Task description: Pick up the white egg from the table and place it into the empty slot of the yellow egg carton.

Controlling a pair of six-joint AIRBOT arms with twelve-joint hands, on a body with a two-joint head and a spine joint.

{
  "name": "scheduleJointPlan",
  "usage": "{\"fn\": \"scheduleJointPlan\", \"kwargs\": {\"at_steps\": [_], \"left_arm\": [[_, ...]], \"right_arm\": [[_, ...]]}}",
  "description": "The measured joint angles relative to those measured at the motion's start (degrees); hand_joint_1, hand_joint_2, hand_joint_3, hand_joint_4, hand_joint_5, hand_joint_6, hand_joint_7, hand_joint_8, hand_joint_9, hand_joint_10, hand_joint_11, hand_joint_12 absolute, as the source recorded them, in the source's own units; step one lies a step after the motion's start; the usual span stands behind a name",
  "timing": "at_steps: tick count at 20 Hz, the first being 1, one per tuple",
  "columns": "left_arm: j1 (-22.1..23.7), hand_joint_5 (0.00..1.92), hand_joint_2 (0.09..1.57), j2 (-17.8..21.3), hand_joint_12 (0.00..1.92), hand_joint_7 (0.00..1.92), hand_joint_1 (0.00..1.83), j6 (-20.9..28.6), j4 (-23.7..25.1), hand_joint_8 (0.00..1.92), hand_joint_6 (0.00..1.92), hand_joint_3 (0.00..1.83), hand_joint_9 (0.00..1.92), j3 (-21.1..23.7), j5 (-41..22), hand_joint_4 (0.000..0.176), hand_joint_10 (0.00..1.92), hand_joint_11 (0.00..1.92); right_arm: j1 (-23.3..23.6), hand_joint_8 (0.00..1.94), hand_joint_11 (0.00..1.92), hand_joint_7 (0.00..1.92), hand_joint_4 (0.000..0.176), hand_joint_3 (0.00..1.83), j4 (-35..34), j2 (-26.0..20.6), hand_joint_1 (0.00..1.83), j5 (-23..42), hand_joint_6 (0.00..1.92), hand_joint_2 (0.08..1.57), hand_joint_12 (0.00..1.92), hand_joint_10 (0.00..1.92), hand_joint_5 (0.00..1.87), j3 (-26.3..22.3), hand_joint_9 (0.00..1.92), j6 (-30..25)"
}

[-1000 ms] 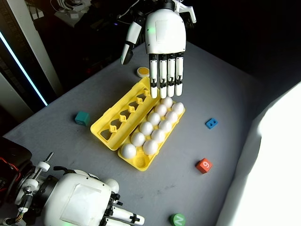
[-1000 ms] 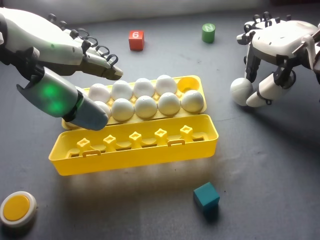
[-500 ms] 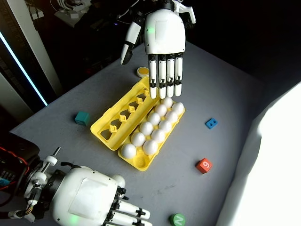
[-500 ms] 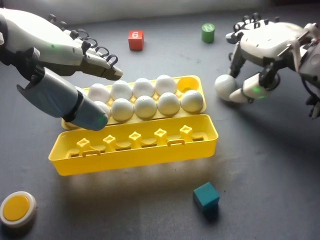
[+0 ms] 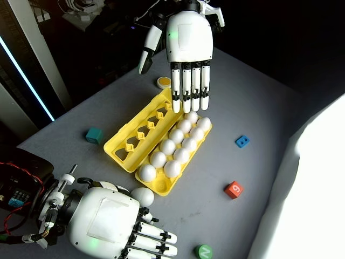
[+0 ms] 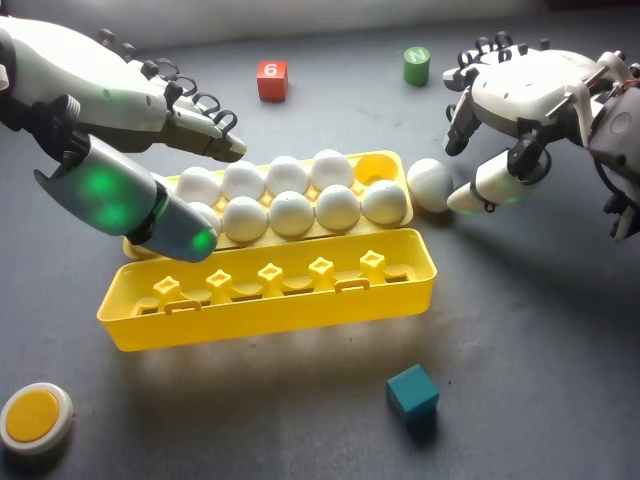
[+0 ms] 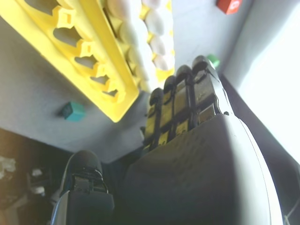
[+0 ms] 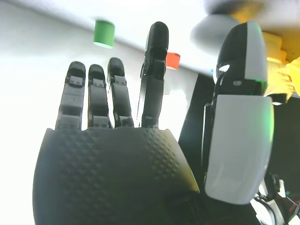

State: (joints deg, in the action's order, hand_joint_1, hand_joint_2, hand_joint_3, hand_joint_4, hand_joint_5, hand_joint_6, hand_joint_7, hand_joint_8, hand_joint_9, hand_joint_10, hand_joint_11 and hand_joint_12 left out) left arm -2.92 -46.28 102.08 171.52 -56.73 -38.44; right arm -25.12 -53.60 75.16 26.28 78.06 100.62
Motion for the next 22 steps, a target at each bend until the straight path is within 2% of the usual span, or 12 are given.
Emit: {"fn": "scheduleJointPlan", "kwargs": {"at_steps": [1, 3, 5, 6, 12, 13, 14, 15, 17, 18, 21, 22], "left_arm": [[0.00, 0.05, 1.15, 0.00, 0.01, 0.05, 0.00, -0.02, 0.00, 0.00, 0.00, 0.00, 0.03, 0.00, 0.02, 0.000, 0.00, 0.01], [0.00, 0.05, 1.16, 0.00, 0.01, 0.05, 0.00, 0.00, -0.02, 0.01, 0.02, 0.00, 0.03, 0.00, 0.00, 0.000, 0.01, 0.02], [0.00, 0.10, 1.17, 0.00, 0.02, 0.08, 0.00, -0.02, 0.00, 0.01, 0.01, 0.00, 0.05, 0.00, 0.02, 0.000, 0.01, 0.02], [0.00, 0.05, 1.16, 0.00, 0.00, 0.03, 0.00, -0.02, 0.00, 0.00, 0.00, 0.00, 0.01, 0.00, -0.02, 0.000, 0.00, 0.00], [0.00, 0.06, 1.17, 0.00, 0.00, 0.04, 0.00, 0.00, 0.00, 0.00, 0.00, 0.00, 0.02, 0.00, 0.02, 0.000, 0.00, 0.00], [0.00, 0.06, 1.16, 0.00, 0.00, 0.04, 0.00, -0.02, 0.00, 0.00, 0.00, 0.00, 0.02, 0.00, 0.00, 0.000, 0.00, 0.00], [0.00, 0.06, 1.16, 0.00, 0.00, 0.04, 0.00, 0.00, 0.00, 0.01, 0.00, 0.00, 0.02, 0.00, -0.02, 0.000, 0.00, 0.00], [0.00, 0.07, 1.15, 0.00, 0.01, 0.06, 0.00, -0.02, -0.02, 0.01, 0.01, 0.00, 0.04, 0.00, 0.00, 0.000, 0.01, 0.02], [0.00, 0.07, 1.15, 0.00, 0.01, 0.05, 0.00, -0.02, 0.00, 0.01, 0.01, 0.00, 0.03, 0.00, 0.00, 0.000, 0.01, 0.01], [0.00, 0.08, 1.15, 0.00, 0.01, 0.06, 0.00, 0.00, 0.00, 0.01, 0.01, 0.00, 0.04, 0.00, 0.00, 0.000, 0.01, 0.02], [0.00, 0.09, 1.16, 0.00, 0.02, 0.08, 0.00, -0.02, 0.00, 0.01, 0.01, 0.00, 0.06, 0.00, 0.00, 0.000, 0.01, 0.04], [0.00, 0.10, 1.17, 0.00, 0.02, 0.09, 0.00, -0.02, -0.02, 0.02, 0.02, 0.00, 0.06, 0.00, 0.00, 0.000, 0.01, 0.04]], "right_arm": [[0.28, 0.00, 0.00, 0.13, 0.039, 0.00, -0.15, 0.22, 0.89, -0.13, 0.00, 0.86, 0.00, 0.00, 0.90, 0.00, 0.00, -0.11], [0.61, 0.00, 0.00, 0.11, 0.120, 0.00, 0.00, 0.50, 0.76, 0.02, 0.00, 0.86, 0.00, 0.00, 0.81, 0.00, 0.00, -0.46], [0.72, 0.00, 0.00, 0.11, 0.094, 0.00, 0.02, 0.81, 0.75, -0.07, 0.00, 0.85, 0.00, 0.00, 0.72, -0.02, 0.00, -0.98], [0.72, 0.00, 0.00, 0.06, 0.114, 0.00, 0.00, 0.87, 0.69, -0.24, 0.00, 0.86, 0.00, 0.00, 0.65, -0.02, 0.00, -1.20], [0.72, 0.00, 0.00, 0.12, 0.089, 0.00, 0.02, 1.29, 0.78, -0.13, 0.03, 0.82, 0.00, 0.00, 0.78, 0.00, 0.00, -1.53], [0.72, 0.00, 0.00, 0.13, 0.057, 0.00, 0.00, 1.31, 0.84, -0.15, 0.02, 0.81, 0.00, 0.00, 0.86, 0.00, 0.00, -1.55], [0.72, 0.00, 0.00, 0.13, 0.050, 0.00, 0.02, 1.38, 0.85, -0.15, 0.02, 0.80, 0.00, 0.00, 0.87, 0.00, 0.00, -1.57], [0.72, 0.00, 0.00, 0.14, 0.000, 0.00, 0.02, 1.42, 0.97, -0.13, 0.04, 0.84, 0.00, 0.00, 1.07, 0.00, 0.00, -1.57], [0.72, 0.02, 0.00, 0.30, 0.000, 0.01, 0.11, 1.53, 1.17, 0.02, 0.18, 0.94, 0.00, 0.00, 1.42, 0.00, 0.00, -1.55], [0.83, 0.01, 0.00, 0.32, 0.017, 0.01, 0.00, 1.53, 1.17, 0.09, 0.18, 0.95, 0.00, 0.00, 1.43, 0.00, 0.00, -1.66], [0.83, 0.00, 0.00, 0.30, 0.000, 0.00, 0.00, 1.53, 1.17, 0.28, 0.18, 0.96, 0.00, 0.00, 1.43, 0.00, 0.00, -1.66], [0.83, 0.00, 0.00, 0.29, 0.035, 0.00, 0.02, 1.53, 1.16, 0.31, 0.19, 0.96, 0.00, 0.00, 1.43, 0.00, 0.00, -1.66]]}}
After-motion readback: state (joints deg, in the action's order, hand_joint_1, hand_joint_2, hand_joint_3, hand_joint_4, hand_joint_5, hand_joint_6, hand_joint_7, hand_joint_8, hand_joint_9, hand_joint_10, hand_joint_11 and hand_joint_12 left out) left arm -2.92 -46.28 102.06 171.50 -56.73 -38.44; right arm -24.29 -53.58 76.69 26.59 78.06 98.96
